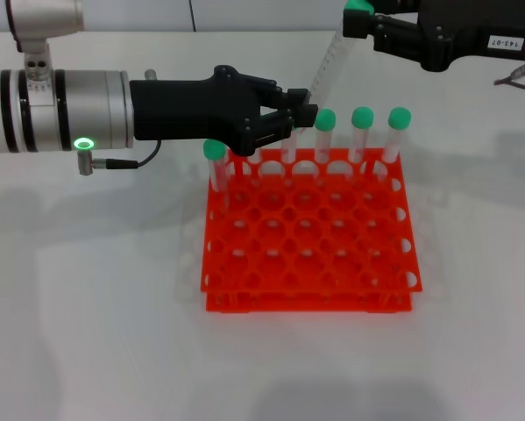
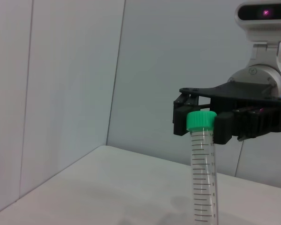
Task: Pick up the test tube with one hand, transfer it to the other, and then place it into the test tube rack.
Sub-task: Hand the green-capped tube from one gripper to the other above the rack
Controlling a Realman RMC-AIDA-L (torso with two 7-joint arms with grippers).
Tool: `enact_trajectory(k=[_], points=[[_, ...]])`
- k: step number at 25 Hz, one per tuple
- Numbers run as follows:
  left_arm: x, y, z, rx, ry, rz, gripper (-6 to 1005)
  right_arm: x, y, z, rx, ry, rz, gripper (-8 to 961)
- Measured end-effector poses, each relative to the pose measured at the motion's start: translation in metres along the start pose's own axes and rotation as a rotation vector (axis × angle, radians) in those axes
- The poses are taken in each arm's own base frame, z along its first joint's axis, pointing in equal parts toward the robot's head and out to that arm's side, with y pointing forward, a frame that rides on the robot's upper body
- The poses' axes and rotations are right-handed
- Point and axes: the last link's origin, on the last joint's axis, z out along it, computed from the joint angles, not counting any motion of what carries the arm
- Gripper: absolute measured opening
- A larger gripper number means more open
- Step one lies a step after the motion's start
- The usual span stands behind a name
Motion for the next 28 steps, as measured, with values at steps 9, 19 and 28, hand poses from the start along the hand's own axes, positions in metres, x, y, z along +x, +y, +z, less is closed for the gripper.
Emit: enact_trajectory(k=[9,19,28], points=[[0.0001,-0.0003,0.0005,-0.001,-0.006,0.003,156,0.0004,-0.0010,-0.0009,0.002,0.011,-0.004,277],[0.0007,-0.0004,0.0008,-0.001,-0.007,0.004,155,0.0003,-0.0018,-0.0006,0.006,0.014,-0.006,278],[0.0010,-0.0019,0.0003,0.017,0.008,-0.002,154,0.0012,-0.0021,-0.0013,0.006,0.024,-0.008,276]])
